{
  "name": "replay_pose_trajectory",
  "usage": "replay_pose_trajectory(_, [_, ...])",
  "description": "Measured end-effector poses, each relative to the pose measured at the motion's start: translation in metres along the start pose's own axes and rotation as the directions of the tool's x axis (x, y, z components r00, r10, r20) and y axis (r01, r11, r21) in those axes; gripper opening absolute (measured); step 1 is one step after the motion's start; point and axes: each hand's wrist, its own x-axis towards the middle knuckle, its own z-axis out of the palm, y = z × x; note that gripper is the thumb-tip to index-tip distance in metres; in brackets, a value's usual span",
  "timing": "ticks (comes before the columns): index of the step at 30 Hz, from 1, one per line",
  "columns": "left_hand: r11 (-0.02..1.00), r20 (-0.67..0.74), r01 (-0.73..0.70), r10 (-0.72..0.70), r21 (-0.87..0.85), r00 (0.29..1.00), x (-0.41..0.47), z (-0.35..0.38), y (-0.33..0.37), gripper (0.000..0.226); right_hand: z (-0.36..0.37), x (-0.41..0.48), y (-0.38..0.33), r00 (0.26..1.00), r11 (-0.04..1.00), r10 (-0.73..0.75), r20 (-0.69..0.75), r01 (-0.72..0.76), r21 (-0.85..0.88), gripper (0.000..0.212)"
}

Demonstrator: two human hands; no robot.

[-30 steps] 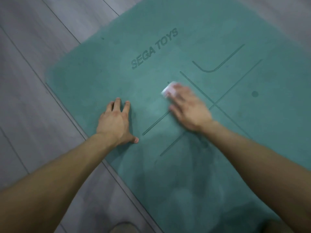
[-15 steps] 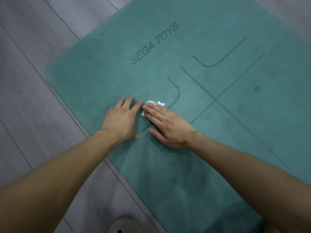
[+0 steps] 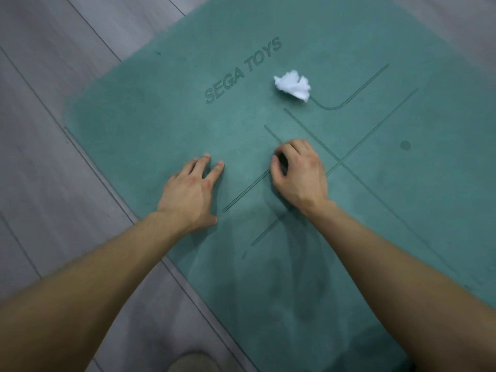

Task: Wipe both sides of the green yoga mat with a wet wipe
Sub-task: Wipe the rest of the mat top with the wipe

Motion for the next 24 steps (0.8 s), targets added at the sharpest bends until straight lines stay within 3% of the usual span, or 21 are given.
replay_pose_trajectory(7, [1.000,-0.024,-0.009,0.010,0.029,1.000,0.002,-0.006,0.001,0.133,-0.002,0.086,0.020,0.992,0.995,0.031,-0.123,-0.043,-0.094,0.025])
replay_pose_trajectory(10, [0.999,-0.033,-0.009,0.010,0.043,0.999,0.002,-0.008,0.000,0.132,0.012,0.120,0.026,0.998,0.993,-0.036,0.047,0.041,-0.107,0.043])
replay_pose_trajectory(13, [0.999,-0.038,-0.009,0.011,0.044,0.999,0.002,-0.007,-0.001,0.133,0.022,0.136,0.030,0.984,0.998,0.008,0.176,0.004,-0.065,0.041])
replay_pose_trajectory(19, [0.998,-0.037,-0.011,0.014,0.060,0.999,0.003,-0.006,-0.002,0.133,0.019,0.108,0.037,1.000,0.979,-0.031,-0.006,0.029,-0.200,0.031])
replay_pose_trajectory(22, [0.998,-0.039,-0.015,0.017,0.063,0.999,0.004,-0.006,-0.002,0.133,0.014,0.075,0.036,0.995,0.987,0.085,-0.060,-0.092,-0.132,0.027])
replay_pose_trajectory(24, [0.998,-0.036,-0.014,0.016,0.060,0.999,0.004,-0.007,-0.001,0.133,0.017,0.034,0.005,0.996,0.997,0.080,-0.030,-0.080,-0.017,0.027])
